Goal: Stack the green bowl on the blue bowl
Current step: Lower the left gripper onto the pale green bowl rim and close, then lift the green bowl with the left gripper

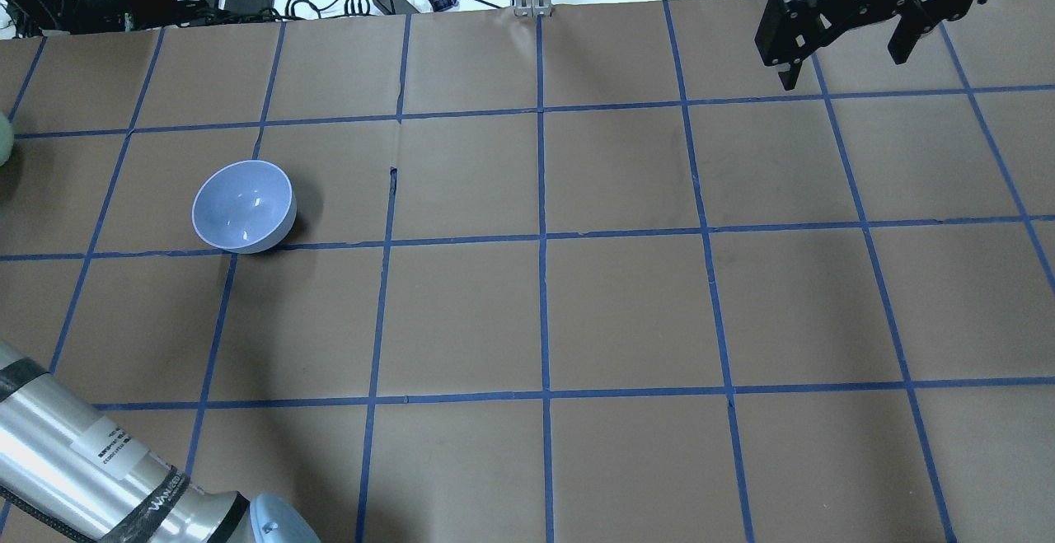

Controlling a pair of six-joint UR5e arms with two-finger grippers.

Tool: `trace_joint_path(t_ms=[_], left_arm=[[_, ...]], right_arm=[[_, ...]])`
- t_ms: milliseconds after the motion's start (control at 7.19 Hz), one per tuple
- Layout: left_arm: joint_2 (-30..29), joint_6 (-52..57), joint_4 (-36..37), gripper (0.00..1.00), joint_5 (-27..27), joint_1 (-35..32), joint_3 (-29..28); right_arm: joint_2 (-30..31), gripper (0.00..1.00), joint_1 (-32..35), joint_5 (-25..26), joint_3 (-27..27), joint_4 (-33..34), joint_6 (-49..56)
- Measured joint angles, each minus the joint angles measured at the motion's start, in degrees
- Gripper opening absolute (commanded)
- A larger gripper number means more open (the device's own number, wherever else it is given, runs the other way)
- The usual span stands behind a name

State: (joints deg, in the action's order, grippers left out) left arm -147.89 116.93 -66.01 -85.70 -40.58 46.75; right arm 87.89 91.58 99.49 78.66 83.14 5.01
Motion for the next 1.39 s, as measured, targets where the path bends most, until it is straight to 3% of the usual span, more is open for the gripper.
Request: trace_joint_path(t_ms=[974, 1391], left_arm=[[0.83, -0.34, -0.20, 0.00, -0.24, -0.11, 0.39], [6.99, -2.39, -6.66, 0.00, -4.69, -2.96, 3.22]], right_arm=[[0.00, 1.00, 0.00, 0.00, 0.00, 0.00, 0.00], [0.00, 1.00, 0.00, 0.00, 0.00, 0.00, 0.00]])
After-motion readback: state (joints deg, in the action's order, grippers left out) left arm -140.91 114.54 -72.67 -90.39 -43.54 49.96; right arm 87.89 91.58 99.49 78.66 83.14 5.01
